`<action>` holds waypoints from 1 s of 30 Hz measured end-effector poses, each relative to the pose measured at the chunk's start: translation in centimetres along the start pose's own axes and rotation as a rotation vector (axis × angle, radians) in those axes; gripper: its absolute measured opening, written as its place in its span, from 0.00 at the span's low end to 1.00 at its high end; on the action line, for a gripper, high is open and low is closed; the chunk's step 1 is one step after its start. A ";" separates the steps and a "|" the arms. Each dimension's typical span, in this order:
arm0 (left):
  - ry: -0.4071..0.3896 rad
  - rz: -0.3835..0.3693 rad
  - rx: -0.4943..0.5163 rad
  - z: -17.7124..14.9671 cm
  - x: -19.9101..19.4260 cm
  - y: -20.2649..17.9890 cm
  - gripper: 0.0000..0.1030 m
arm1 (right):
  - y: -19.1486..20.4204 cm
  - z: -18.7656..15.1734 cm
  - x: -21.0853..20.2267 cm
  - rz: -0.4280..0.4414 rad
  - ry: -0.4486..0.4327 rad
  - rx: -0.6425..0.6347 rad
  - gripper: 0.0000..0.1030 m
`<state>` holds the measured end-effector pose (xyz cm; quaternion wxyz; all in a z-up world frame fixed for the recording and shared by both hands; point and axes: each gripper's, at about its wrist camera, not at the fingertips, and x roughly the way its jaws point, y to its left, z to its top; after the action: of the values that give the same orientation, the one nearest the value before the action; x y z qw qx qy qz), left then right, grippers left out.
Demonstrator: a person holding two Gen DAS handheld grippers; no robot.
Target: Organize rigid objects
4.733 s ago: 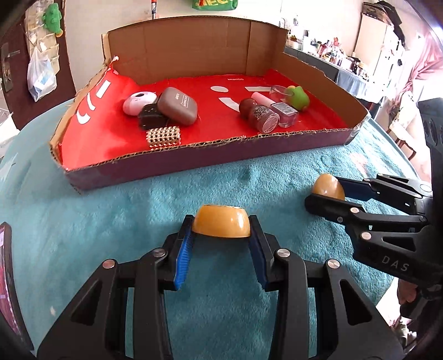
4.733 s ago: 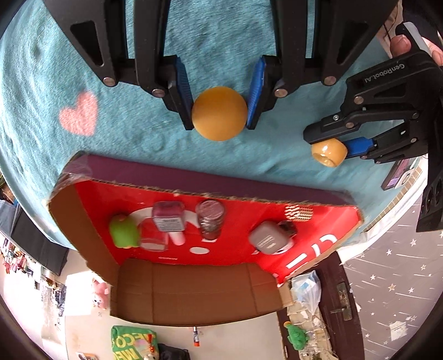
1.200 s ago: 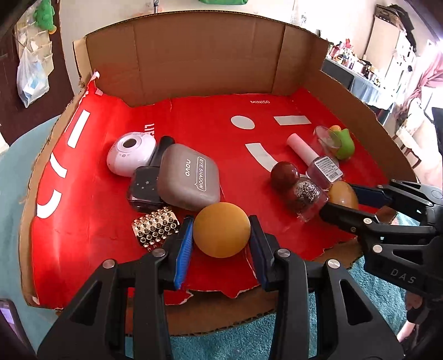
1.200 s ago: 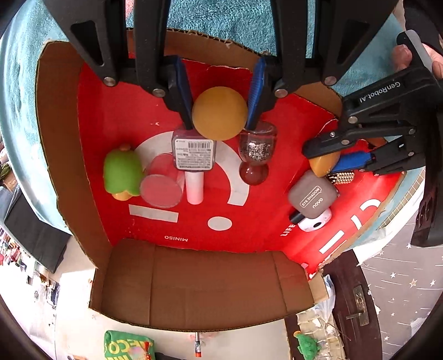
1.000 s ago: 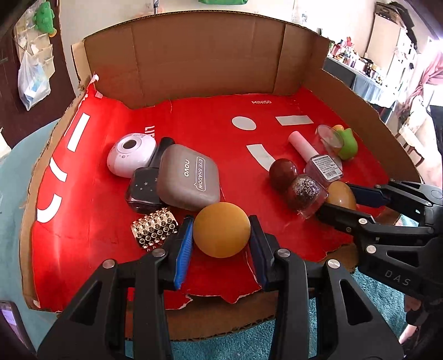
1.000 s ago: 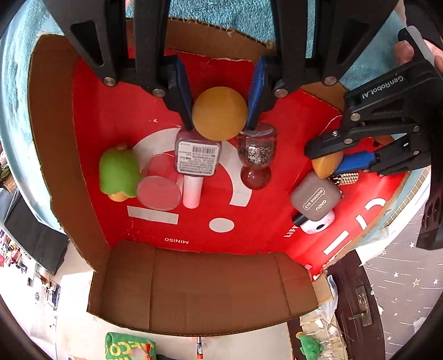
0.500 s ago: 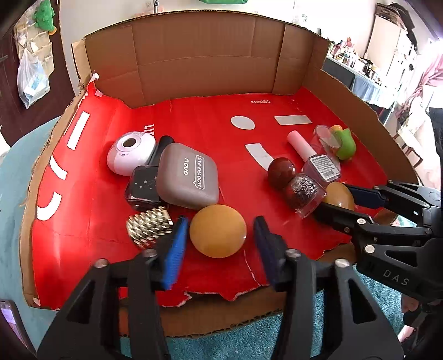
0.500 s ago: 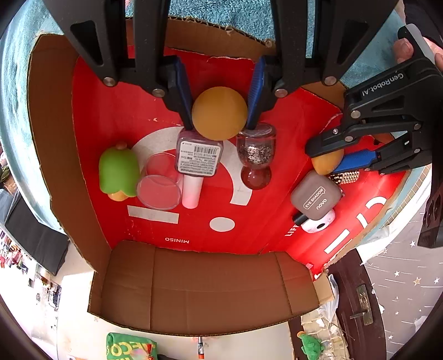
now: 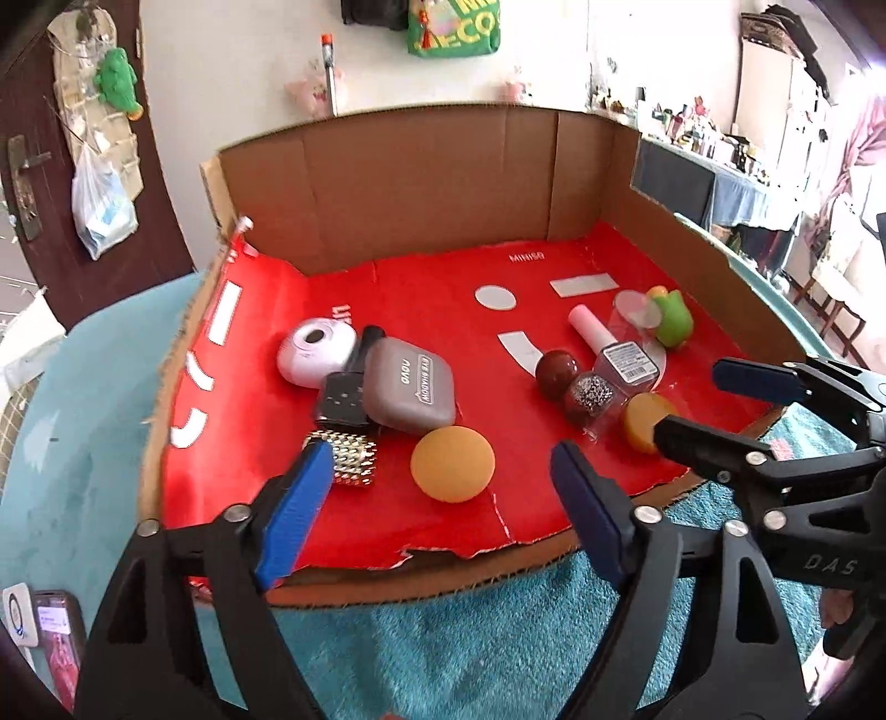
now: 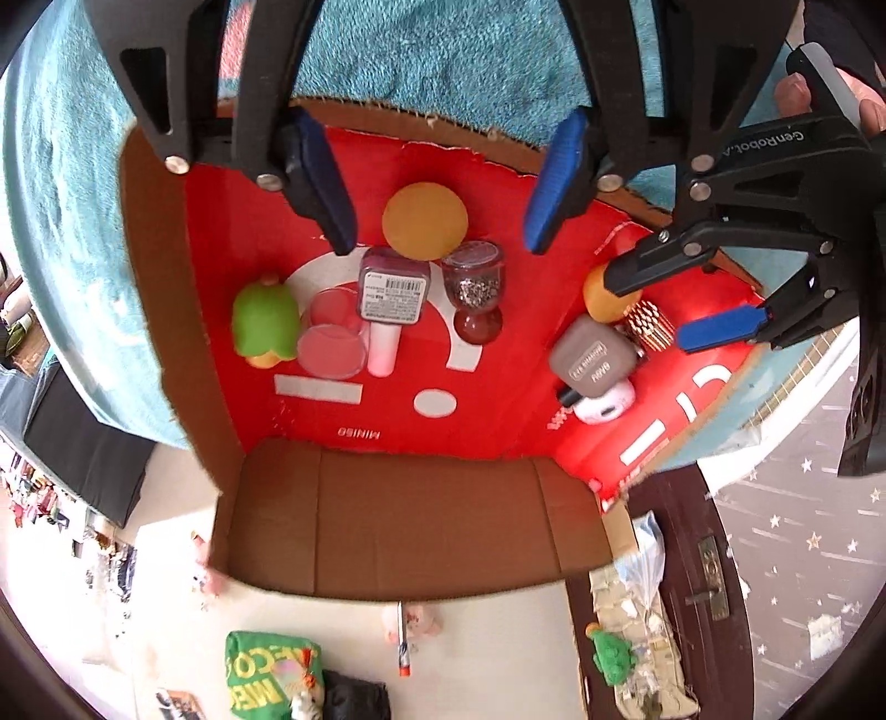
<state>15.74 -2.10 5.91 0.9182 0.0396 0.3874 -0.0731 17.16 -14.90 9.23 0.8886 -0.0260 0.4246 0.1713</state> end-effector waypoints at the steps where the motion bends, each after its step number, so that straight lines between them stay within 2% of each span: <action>1: -0.012 0.008 -0.002 -0.1 -0.5 0.1 0.83 | 0.0 -0.1 -0.4 -0.001 -0.011 0.006 0.69; 3: -0.026 0.018 -0.008 -0.2 -1.1 0.2 0.88 | 0.0 -0.2 -1.1 -0.009 -0.037 0.017 0.72; 10: -0.057 0.041 -0.045 -1.0 -2.4 0.9 0.90 | 0.0 -0.9 -3.1 -0.055 -0.128 0.051 0.93; 14: -0.066 0.064 -0.071 -1.6 -2.6 1.3 0.92 | -0.1 -1.4 -3.6 -0.075 -0.165 0.078 0.99; 16: -0.075 0.082 -0.086 -1.8 -2.7 1.6 0.95 | 0.0 -1.5 -3.7 -0.087 -0.174 0.078 1.00; 30: -0.069 0.138 -0.112 -3.2 -1.8 2.6 0.96 | -0.5 -3.3 -2.8 -0.132 -0.191 0.123 1.00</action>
<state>12.67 1.06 4.99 0.9347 0.0121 0.3551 0.0110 13.28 -16.80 9.20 0.9342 0.0170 0.3453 0.0877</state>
